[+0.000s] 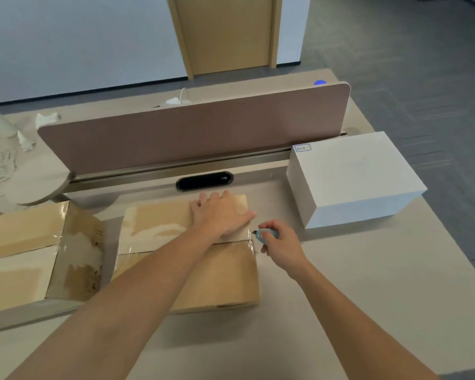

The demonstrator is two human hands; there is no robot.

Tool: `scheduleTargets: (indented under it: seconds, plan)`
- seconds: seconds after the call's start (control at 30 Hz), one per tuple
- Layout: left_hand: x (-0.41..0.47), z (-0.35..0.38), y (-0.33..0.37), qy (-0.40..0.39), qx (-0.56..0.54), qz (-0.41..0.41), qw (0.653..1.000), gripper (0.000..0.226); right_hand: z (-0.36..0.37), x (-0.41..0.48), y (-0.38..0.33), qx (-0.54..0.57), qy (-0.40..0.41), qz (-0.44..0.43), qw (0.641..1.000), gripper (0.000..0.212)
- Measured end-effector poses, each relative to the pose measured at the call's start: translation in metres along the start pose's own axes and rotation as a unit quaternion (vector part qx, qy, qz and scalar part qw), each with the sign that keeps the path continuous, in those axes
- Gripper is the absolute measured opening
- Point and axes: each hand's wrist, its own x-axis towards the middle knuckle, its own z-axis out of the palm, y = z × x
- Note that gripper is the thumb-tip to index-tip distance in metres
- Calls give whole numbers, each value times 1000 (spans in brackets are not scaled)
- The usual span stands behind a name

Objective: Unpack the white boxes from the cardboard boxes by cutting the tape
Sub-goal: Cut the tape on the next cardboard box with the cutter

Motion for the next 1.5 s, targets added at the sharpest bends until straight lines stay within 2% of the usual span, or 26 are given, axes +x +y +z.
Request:
scheduleTargets:
  seconds: [0.13, 0.53, 0.97, 1.17, 1.5]
  plan:
    - [5, 0, 8, -23, -2, -33, 999, 100, 3, 3, 3, 6, 6, -11, 1000, 11]
    - [17, -7, 8, -59, -7, -33, 998, 88, 9, 4, -3, -25, 56, -37, 997, 15]
    - [28, -9, 8, -68, 17, -4, 998, 78, 14, 9, -7, 13, 86, -30, 996, 20]
    - [27, -12, 11, -72, 1, -2, 997, 72, 14, 13, -4, -40, 91, -40, 994, 23]
    - [29, -8, 9, -62, -3, -2, 998, 68, 19, 14, 0, -31, 106, -40, 993, 24]
